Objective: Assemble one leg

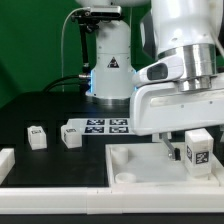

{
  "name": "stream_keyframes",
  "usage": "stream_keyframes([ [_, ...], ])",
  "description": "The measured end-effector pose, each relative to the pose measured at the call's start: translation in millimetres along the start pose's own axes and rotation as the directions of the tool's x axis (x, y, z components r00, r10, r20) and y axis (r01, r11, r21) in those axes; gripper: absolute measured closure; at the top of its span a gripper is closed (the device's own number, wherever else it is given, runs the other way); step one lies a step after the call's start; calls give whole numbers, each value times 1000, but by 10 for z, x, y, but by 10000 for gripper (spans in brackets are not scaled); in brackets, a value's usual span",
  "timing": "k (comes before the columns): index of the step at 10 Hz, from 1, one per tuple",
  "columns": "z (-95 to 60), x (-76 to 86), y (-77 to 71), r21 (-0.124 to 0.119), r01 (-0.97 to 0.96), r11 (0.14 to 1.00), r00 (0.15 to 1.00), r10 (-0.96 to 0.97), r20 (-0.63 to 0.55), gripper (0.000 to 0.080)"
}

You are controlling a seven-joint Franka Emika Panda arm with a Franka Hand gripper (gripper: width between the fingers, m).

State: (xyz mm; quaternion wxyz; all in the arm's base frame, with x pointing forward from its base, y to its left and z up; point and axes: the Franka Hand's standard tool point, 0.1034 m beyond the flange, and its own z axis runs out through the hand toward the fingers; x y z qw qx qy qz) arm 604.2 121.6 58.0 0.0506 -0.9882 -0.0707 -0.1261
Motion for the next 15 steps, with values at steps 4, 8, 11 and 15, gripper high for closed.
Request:
stream_keyframes([
  [4, -60, -31, 7, 60, -16, 998, 908, -10, 419, 150],
  [8, -145, 85, 37, 53, -22, 998, 921, 0, 388, 150],
  [11, -254, 280, -13, 43, -52, 998, 929, 33, 369, 150],
  [15, -108, 362, 24, 41, -50, 998, 939, 33, 342, 150],
])
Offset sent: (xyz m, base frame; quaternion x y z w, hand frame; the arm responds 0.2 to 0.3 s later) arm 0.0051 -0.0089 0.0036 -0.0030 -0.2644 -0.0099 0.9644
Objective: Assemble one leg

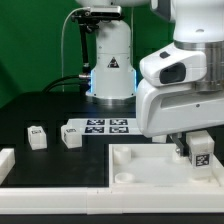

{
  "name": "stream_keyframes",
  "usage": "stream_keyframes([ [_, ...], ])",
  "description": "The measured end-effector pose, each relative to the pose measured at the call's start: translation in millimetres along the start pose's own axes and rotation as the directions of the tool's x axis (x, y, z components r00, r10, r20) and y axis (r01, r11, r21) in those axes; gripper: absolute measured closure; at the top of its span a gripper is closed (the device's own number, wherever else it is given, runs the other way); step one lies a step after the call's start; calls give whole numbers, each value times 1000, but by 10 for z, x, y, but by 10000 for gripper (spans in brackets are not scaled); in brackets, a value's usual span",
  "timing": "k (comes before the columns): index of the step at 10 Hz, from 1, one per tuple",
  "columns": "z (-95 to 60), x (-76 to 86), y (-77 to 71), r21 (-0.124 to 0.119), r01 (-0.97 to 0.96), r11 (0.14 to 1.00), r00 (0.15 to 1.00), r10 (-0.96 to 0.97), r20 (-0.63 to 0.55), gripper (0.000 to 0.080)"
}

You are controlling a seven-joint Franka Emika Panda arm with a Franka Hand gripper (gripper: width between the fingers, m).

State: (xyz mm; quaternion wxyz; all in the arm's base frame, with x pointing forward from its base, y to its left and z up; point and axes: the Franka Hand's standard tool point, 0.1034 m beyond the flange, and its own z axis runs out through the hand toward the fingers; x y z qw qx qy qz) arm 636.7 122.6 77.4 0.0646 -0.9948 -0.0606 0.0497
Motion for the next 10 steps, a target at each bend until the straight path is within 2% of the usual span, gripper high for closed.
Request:
stream_keyframes([
  [2, 33, -21, 45, -2, -4, 1000, 1000, 4, -6, 150],
  [3, 33, -22, 55, -2, 0, 1000, 1000, 0, -5, 284],
  [4, 34, -23, 56, -2, -1, 1000, 1000, 1, -5, 284],
  [5, 35, -23, 57, -2, -1, 1000, 1000, 1, -5, 453],
  [6, 36, -23, 57, -2, -1, 1000, 1000, 1, -5, 509],
  [9, 37, -23, 57, -1, -21, 1000, 1000, 21, -5, 509],
  [10, 38, -23, 45, 5, -100, 995, 995, 100, -5, 509],
])
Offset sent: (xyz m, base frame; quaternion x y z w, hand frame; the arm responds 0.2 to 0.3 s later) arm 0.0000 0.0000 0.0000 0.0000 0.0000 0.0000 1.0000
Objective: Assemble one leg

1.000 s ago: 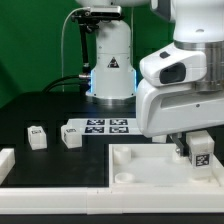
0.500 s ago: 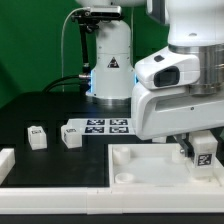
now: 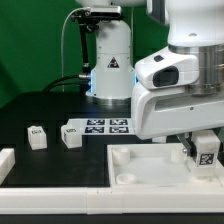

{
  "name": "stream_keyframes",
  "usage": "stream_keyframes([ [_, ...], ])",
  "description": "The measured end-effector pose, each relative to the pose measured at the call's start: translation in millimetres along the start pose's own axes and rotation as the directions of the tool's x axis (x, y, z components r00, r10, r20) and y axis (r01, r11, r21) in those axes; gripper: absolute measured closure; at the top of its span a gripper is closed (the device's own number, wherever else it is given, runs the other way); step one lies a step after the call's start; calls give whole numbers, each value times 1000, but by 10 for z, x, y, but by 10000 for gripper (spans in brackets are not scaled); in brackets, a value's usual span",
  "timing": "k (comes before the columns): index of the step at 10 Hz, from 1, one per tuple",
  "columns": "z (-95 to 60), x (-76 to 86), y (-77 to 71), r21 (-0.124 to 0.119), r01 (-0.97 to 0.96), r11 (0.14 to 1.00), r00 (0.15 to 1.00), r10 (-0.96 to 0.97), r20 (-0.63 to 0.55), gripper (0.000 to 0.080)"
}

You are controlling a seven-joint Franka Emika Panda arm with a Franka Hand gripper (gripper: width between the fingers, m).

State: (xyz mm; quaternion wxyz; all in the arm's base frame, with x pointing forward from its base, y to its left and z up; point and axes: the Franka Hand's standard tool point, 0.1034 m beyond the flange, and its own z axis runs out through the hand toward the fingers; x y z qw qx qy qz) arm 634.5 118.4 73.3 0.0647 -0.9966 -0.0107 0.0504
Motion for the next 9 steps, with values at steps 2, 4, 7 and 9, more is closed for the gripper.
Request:
stream_keyframes([
  [2, -19, -6, -4, 2, -315, 949, 948, 315, -39, 509],
  [4, -17, -34, -2, -4, -563, 826, 825, 563, -50, 508],
  [7, -7, -28, 26, 9, -828, 561, 559, 826, -65, 508],
  [9, -5, -19, 28, 29, -939, 344, 341, 937, -79, 508],
])
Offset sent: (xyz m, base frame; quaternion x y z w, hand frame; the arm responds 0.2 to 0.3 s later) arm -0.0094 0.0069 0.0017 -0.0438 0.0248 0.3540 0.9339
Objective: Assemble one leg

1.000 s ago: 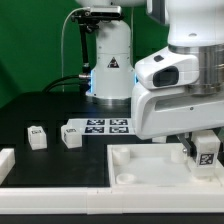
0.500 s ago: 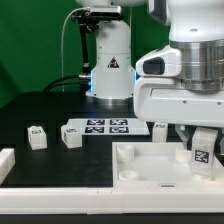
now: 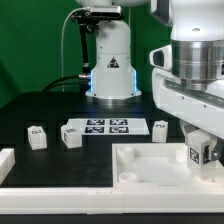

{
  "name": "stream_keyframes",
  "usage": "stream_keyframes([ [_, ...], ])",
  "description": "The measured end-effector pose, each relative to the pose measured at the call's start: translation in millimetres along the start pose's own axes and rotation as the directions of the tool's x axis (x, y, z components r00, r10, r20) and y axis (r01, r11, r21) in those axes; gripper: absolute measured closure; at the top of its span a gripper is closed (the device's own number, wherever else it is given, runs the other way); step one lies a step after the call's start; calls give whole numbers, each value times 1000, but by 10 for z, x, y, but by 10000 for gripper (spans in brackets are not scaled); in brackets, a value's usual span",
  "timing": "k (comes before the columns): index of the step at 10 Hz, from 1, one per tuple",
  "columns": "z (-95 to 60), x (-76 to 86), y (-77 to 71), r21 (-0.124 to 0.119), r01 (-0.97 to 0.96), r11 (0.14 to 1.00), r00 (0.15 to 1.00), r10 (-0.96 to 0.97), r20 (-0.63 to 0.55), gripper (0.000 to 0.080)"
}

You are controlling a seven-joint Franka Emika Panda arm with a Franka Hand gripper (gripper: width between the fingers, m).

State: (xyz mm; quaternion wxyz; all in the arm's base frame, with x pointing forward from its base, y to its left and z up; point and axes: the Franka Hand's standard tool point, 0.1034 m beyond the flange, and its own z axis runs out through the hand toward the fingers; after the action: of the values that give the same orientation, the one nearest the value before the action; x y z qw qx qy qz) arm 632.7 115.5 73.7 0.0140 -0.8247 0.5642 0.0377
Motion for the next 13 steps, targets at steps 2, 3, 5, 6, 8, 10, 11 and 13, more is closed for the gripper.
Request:
stream_keyframes([
  [2, -2, -12, -2, -1, -157, 988, 988, 157, -8, 508],
  [3, -2, -34, -8, 1, -261, 965, 965, 261, 7, 508],
  [5, -1, -39, -11, 2, -211, 977, 977, 211, 12, 508],
  [6, -1, -44, -14, 4, -203, 979, 979, 203, 13, 337],
  [8, 6, -30, -17, 15, 24, 1000, 1000, -24, 8, 193],
  [10, 8, -34, -4, 13, 320, 947, 948, -320, 1, 159],
  [11, 1, -41, -6, 14, 451, 892, 892, -451, -1, 151],
  [13, -14, -10, -10, 15, 653, 757, 758, -653, -5, 151],
])
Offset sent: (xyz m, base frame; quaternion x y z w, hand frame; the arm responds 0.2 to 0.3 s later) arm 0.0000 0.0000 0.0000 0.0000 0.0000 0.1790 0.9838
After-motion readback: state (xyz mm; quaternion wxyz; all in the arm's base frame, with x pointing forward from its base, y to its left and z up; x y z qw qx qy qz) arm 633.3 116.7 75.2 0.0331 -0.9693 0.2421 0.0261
